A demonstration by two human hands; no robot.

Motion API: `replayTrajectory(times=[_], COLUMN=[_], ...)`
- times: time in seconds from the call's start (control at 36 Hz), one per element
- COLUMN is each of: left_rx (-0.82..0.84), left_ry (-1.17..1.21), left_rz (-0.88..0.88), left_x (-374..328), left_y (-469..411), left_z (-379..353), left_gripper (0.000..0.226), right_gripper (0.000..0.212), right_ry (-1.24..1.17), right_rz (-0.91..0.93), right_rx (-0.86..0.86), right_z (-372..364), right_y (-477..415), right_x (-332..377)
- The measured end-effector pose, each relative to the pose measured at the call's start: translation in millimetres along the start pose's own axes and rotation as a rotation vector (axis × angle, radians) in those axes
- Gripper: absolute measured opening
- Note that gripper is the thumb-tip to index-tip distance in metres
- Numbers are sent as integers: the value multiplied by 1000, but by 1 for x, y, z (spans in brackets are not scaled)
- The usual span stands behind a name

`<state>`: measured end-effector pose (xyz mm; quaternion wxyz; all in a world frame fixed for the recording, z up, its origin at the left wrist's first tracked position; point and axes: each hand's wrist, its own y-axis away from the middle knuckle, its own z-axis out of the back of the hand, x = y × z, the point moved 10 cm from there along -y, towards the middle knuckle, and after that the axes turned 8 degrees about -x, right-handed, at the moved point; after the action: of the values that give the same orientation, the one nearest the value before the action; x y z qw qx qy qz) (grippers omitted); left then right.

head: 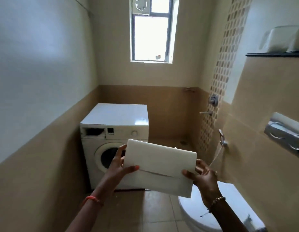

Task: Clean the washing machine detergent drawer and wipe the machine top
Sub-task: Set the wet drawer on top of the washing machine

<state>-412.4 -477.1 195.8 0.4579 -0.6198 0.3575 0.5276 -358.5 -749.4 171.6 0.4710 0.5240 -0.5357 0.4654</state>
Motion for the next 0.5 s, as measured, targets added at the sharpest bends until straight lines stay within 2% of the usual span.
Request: replayTrajectory(times=[0.08,0.22,0.39,0.5], left_rx=[-51,-152,-207,-243], left_ry=[-27,-31,-14,2], left_rz=[18,56,120,134], left_x=[11,39,69,81], left_y=[-22,-55,-106,-149], left_z=[48,115,169,195], left_gripper=[82,91,96,103], right_gripper=[51,45,49,40], right_ry=[14,42,60,51], right_rz=[5,-1,-24,-58], right_rx=[45,141,209,231], right_z=[-58,-135,-205,-250], right_y=[-16,-47,-97,-142], right_x=[-7,-17,-35,-51])
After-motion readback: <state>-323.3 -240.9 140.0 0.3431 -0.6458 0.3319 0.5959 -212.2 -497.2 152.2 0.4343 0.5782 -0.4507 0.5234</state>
